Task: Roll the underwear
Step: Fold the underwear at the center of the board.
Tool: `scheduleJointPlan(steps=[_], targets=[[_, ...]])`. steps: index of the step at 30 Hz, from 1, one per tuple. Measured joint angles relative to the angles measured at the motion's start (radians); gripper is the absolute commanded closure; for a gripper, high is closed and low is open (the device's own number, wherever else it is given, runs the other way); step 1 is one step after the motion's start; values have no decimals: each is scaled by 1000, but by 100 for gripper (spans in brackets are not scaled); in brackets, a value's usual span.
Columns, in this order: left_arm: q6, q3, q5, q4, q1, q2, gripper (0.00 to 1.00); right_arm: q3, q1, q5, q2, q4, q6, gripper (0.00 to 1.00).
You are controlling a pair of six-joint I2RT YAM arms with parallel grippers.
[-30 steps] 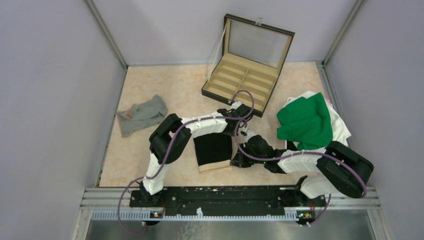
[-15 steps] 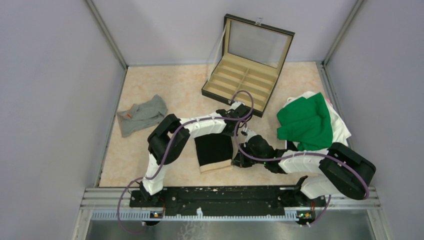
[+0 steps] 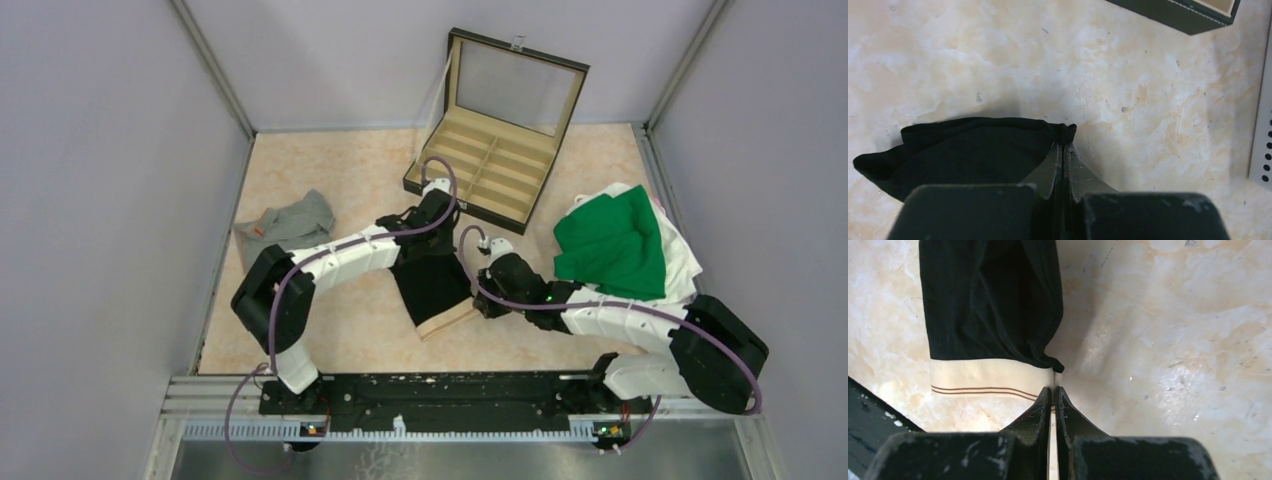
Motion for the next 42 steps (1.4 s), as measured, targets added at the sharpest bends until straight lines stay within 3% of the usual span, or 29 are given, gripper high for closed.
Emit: scheduleJointPlan(steps=[14, 42], targets=[[-52, -182, 86, 141, 113, -85, 100, 119, 14, 50, -29, -195, -180, 100], [-112, -509, 142, 352, 218, -373, 100, 363, 307, 408, 168, -388, -399, 100]])
